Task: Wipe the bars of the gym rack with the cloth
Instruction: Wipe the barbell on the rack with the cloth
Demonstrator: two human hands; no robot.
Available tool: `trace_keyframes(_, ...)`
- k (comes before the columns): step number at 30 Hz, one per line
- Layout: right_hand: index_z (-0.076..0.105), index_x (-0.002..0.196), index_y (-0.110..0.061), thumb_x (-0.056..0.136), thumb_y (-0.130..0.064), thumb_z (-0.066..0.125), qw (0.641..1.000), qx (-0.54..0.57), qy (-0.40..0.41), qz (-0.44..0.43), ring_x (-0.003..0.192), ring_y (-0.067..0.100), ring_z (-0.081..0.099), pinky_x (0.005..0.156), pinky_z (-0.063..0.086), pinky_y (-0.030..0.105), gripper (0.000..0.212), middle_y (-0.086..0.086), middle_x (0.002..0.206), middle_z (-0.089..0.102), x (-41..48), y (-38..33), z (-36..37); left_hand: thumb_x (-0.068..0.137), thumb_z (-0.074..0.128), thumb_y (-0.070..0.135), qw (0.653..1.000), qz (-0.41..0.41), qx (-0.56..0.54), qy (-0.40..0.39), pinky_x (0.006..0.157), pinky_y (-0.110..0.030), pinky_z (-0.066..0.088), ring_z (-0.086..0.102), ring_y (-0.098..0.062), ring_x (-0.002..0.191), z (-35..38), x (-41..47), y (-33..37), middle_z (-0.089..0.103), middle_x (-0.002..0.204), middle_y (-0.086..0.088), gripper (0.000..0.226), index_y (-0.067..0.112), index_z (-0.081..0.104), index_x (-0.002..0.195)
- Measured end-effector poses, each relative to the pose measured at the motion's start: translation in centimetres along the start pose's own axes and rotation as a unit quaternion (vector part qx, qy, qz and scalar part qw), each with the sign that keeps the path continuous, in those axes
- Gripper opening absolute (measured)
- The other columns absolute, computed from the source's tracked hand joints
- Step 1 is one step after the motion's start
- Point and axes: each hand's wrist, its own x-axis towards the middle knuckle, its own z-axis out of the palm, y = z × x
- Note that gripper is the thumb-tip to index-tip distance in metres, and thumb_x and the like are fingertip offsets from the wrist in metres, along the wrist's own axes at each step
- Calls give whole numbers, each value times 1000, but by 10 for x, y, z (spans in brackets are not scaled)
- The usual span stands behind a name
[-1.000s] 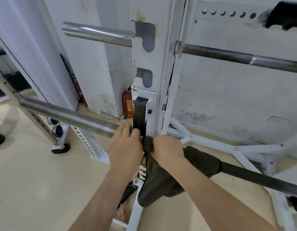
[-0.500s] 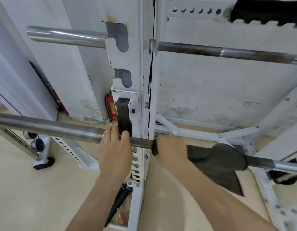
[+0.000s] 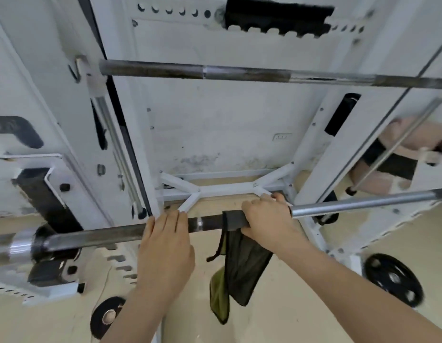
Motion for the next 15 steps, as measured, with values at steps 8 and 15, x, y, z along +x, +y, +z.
trace_keyframes(8, 57, 95, -21, 91, -20, 50, 999, 47, -3, -10, 92, 24, 60, 84, 34, 37, 9, -1, 95, 65, 4, -25, -2, 73, 56, -1, 972, 25, -230, 38, 93, -31, 47, 54, -17, 116, 2, 12, 68, 60, 127, 5, 58, 18, 59, 127)
trace_keyframes(15, 60, 102, -18, 90, -18, 50, 989, 59, 59, -118, 94, 24, 61, 86, 37, 37, 15, 1, 99, 65, -3, 43, 22, 74, 54, -5, 962, -42, -261, 66, 96, -23, 36, 47, -12, 117, 18, 28, 149, 61, 125, 5, 59, 19, 59, 127)
